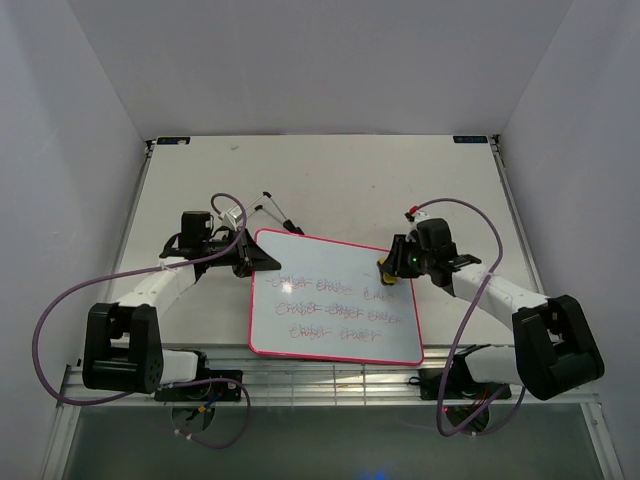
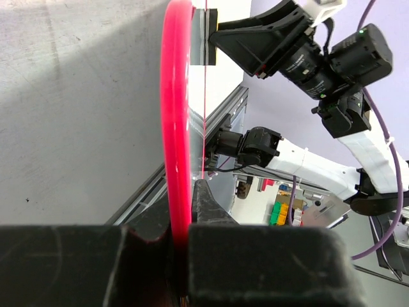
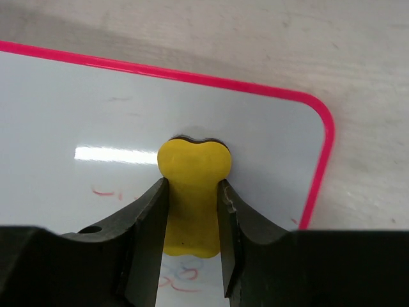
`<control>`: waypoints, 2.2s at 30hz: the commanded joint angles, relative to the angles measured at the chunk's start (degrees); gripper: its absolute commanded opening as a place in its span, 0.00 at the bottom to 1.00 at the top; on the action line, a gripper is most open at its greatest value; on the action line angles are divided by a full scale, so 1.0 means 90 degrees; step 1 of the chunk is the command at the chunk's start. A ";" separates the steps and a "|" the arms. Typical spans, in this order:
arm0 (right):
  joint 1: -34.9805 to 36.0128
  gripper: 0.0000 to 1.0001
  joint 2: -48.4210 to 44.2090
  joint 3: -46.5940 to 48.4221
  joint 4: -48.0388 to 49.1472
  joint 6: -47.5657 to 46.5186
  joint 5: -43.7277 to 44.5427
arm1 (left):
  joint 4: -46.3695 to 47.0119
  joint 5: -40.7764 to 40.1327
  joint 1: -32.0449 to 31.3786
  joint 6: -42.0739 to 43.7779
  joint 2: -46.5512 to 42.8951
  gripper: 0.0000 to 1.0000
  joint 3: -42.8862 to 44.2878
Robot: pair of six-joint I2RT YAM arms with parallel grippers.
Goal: Erase the whiteboard
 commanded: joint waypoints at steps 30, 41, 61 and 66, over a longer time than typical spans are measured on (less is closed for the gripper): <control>-0.0831 0.26 0.0192 -0.0545 -0.1297 0.0704 -0.0298 | 0.0255 -0.1229 0.0027 0.0450 -0.0379 0.00 0.0087; -0.1282 0.25 0.0446 -0.0399 -0.1533 0.0295 -0.0130 | 0.0303 -0.1278 0.0213 0.0313 -0.0369 0.00 -0.0011; 0.3641 0.25 0.1608 0.2551 -0.1610 0.1066 0.0707 | 0.0587 -0.1726 0.0213 -0.0126 -0.0564 0.00 -0.0284; 0.2305 0.25 0.0828 0.0864 -0.1757 0.1017 0.0485 | 0.0509 -0.1883 0.0242 -0.0136 -0.0604 0.00 -0.0226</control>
